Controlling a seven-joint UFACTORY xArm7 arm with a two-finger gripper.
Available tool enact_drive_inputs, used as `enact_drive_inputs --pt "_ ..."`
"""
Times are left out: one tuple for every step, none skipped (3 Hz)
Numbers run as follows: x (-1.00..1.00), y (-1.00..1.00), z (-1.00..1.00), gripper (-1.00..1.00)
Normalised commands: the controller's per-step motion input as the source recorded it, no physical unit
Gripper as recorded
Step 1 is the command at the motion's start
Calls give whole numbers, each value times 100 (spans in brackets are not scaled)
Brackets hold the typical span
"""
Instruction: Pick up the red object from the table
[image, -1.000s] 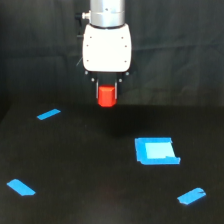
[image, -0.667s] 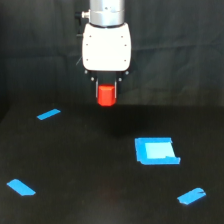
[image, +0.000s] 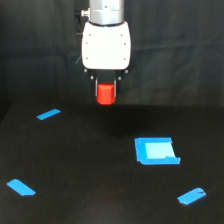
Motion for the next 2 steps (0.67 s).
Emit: enact_drive_inputs --pt "1 -5 1 -100" --pt "7 -9 6 -94"
